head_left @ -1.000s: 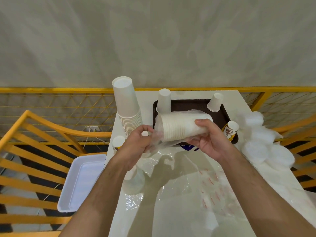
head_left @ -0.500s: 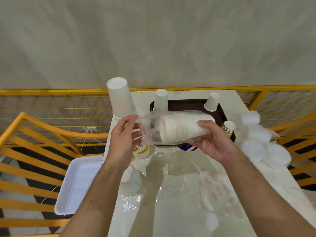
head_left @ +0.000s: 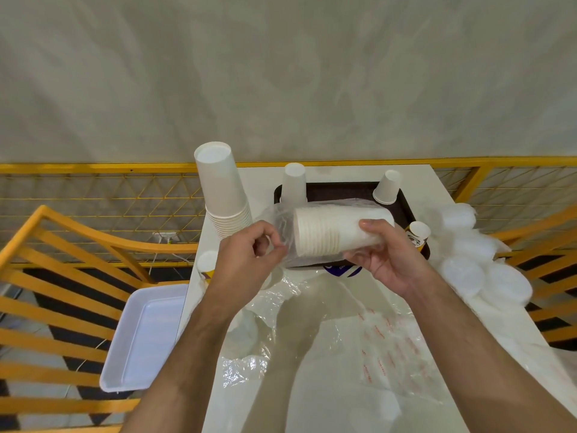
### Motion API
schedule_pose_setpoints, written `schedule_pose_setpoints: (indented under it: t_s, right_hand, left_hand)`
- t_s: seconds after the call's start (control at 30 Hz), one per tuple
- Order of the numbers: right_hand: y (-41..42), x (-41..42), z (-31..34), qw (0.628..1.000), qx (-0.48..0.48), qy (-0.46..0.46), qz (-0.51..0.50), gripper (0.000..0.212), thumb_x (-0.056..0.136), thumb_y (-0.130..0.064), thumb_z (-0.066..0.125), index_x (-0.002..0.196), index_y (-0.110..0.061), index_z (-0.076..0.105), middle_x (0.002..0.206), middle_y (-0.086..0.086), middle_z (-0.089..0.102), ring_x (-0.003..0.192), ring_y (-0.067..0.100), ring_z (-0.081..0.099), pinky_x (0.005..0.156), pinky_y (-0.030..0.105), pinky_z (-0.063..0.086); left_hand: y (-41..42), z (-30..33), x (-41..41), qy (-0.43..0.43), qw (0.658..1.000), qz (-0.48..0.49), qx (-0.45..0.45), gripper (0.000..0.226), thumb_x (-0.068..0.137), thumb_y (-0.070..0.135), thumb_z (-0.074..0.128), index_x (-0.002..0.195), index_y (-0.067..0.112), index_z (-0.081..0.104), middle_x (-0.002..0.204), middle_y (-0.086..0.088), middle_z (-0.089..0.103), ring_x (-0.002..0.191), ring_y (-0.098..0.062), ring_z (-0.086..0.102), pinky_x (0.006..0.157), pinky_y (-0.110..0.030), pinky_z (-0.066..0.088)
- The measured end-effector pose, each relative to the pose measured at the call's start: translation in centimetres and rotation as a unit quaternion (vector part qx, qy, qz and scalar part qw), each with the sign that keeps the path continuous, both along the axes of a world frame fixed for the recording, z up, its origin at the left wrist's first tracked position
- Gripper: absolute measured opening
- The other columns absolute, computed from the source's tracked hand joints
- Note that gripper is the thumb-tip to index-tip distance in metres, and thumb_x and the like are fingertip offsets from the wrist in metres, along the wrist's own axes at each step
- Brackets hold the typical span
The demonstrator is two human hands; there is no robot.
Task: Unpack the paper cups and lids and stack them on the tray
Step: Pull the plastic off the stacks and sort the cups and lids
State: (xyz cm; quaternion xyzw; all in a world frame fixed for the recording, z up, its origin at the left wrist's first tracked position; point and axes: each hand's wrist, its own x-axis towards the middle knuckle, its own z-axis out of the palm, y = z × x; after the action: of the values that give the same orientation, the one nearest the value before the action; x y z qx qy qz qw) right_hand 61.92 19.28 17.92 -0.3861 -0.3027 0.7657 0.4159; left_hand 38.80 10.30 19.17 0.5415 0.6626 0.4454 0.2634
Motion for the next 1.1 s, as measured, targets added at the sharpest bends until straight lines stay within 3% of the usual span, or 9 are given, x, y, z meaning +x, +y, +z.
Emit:
schedule_pose_setpoints:
  t_s: [0.1,0.3,0.47,0.53,0.6,0.7,0.83,0.97,1.1]
  right_hand:
    - [0.0,0.2,0.0,1.0,0.009,-0.001,-0.005,0.072,0.073,-0.016,0.075,0.14,-0.008,0.049,0.125,0.017,0.062,0.098,0.03,0.073,0.062,0.034,0.06]
    - [0.0,0.9,0.4,0.999,0.042,-0.021,0.002,0.062,0.074,-0.013,0.077,0.133,-0.015,0.055,0.128,0.015,0.065,0.107,0.033,0.07,0.068,0.038,0.062]
    - [0.0,1.5,0.7,0.997,0.06,-0.048,0.003,0.067,0.068,-0.012,0.082,0.13,-0.018,0.057,0.131,0.015,0.063,0.108,0.031,0.07,0.081,0.048,0.062]
    - [0.0,1.7,0.7,0.997,0.058,-0.058,-0.005,0.072,0.064,-0.018,0.082,0.132,-0.019,0.056,0.131,0.013,0.063,0.109,0.031,0.07,0.076,0.044,0.062]
    - [0.0,1.8,0.8,0.997,0.059,-0.056,-0.011,0.065,0.069,-0.017,0.077,0.13,-0.019,0.057,0.129,0.013,0.064,0.107,0.03,0.071,0.073,0.041,0.061]
    - [-0.2,1.8,0.9,0.996,0.073,-0.054,-0.008,0.061,0.071,-0.017,0.075,0.129,-0.018,0.058,0.126,0.013,0.066,0.106,0.03,0.071,0.074,0.041,0.061]
    - [-0.6,1.7,1.3,0.989,0.104,-0.102,0.013,0.061,0.075,-0.012,0.081,0.13,-0.02,0.057,0.125,0.011,0.066,0.112,0.031,0.067,0.072,0.038,0.06]
    - [-1.1,1.4,1.7,0.981,0.133,-0.127,0.068,0.061,0.074,-0.015,0.077,0.131,-0.023,0.057,0.122,0.007,0.068,0.111,0.031,0.067,0.069,0.036,0.059]
    - [-1.1,1.6,2.2,0.97,0.16,-0.151,0.104,0.058,0.074,-0.016,0.078,0.127,-0.027,0.058,0.122,0.005,0.067,0.112,0.029,0.067,0.074,0.043,0.06]
  left_hand:
    - [0.2,0.2,0.3,-0.017,0.998,-0.043,-0.035,0.018,0.088,0.015,0.072,0.099,0.029,0.07,0.066,0.008,0.051,0.054,-0.004,0.041,0.058,-0.014,0.037]
    - [0.8,0.5,1.2,-0.286,0.935,-0.066,-0.197,0.025,0.101,0.022,0.05,0.107,-0.001,0.058,0.048,-0.006,0.042,0.047,-0.017,0.03,0.051,-0.029,0.022]
    - [0.9,0.3,1.3,-0.329,0.937,-0.053,-0.101,0.017,0.089,0.012,0.063,0.076,0.014,0.072,0.068,0.003,0.059,0.068,-0.014,0.048,0.064,-0.028,0.032]
    - [0.8,0.3,1.2,-0.408,0.907,-0.074,-0.072,0.016,0.084,0.012,0.057,0.076,0.013,0.07,0.081,-0.003,0.064,0.08,-0.018,0.057,0.07,-0.028,0.041]
    - [0.7,0.4,1.4,-0.472,0.871,-0.106,-0.082,0.018,0.09,0.001,0.049,0.084,0.007,0.065,0.079,-0.007,0.065,0.069,-0.018,0.063,0.064,-0.024,0.051]
    - [0.5,0.2,2.4,-0.404,0.899,-0.118,-0.123,0.025,0.095,-0.01,0.045,0.088,0.007,0.063,0.078,-0.007,0.062,0.051,-0.016,0.061,0.051,-0.022,0.052]
    - [0.7,-0.2,2.9,-0.381,0.906,-0.133,-0.126,0.017,0.081,0.007,0.074,0.073,0.0,0.06,0.073,-0.007,0.049,0.05,-0.012,0.048,0.049,-0.021,0.036]
    - [0.8,-0.4,4.1,-0.35,0.924,-0.108,-0.105,0.026,0.078,0.012,0.077,0.103,0.007,0.073,0.091,-0.002,0.075,0.082,-0.013,0.069,0.071,-0.021,0.053]
    - [0.4,-1.2,4.7,-0.408,0.904,-0.094,-0.091,0.043,0.071,0.019,0.082,0.111,0.007,0.071,0.112,-0.013,0.074,0.108,-0.024,0.069,0.097,-0.032,0.053]
